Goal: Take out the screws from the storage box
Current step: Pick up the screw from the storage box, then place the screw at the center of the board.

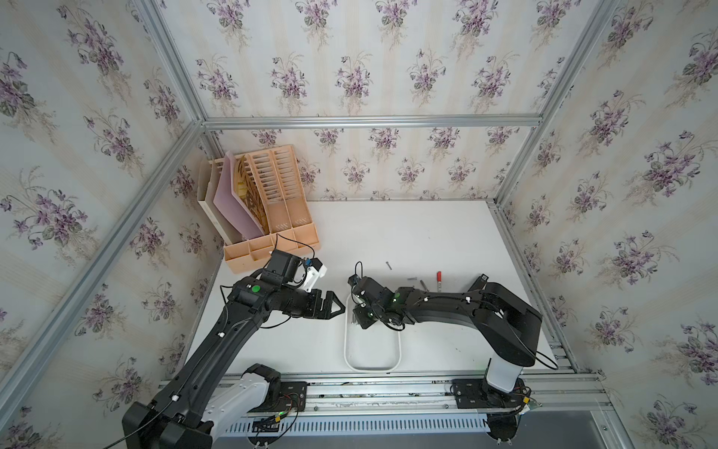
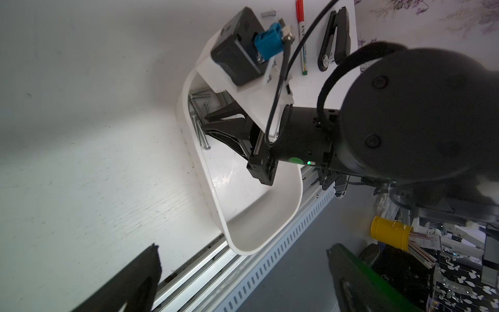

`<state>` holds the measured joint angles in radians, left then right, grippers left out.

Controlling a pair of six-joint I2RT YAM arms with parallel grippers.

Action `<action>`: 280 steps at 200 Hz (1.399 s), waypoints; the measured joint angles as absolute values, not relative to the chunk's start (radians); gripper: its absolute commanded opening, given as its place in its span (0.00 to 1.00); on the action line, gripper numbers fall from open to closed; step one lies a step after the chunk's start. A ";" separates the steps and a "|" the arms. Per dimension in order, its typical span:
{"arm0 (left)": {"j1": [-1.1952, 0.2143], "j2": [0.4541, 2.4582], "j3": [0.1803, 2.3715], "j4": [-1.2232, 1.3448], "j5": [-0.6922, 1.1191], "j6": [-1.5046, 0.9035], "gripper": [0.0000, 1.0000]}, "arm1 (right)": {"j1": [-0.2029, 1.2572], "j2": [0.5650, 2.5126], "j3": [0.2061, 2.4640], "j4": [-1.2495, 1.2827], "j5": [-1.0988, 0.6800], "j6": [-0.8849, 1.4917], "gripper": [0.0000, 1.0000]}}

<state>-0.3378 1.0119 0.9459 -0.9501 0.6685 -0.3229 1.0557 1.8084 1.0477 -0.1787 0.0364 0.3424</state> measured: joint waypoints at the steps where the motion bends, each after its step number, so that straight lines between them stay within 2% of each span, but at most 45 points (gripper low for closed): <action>1: -0.338 1.012 0.946 -0.950 0.669 -0.323 0.99 | 1.055 1.810 1.049 -0.181 0.038 0.343 0.17; 91: -0.346 1.009 0.946 -0.950 0.669 -0.323 0.99 | 1.041 1.882 1.095 -0.198 0.068 0.367 0.18; 132: -0.346 1.009 0.946 -0.950 0.669 -0.323 1.00 | 1.041 1.875 1.090 -0.196 0.078 0.368 0.03; 165: -0.346 1.009 0.946 -0.950 0.669 -0.323 0.99 | 1.041 1.791 1.032 -0.202 0.067 0.367 0.00; 224: -0.347 1.010 0.946 -0.950 0.668 -0.323 1.00 | 1.009 1.534 0.889 -0.132 0.089 0.367 0.00; 256: -0.347 1.014 0.946 -0.950 0.665 -0.323 0.99 | 0.947 1.425 0.832 -0.119 0.141 0.389 0.00; 280: -0.347 1.014 0.946 -0.951 0.664 -0.323 1.00 | 0.842 1.387 0.796 -0.125 0.168 0.428 0.00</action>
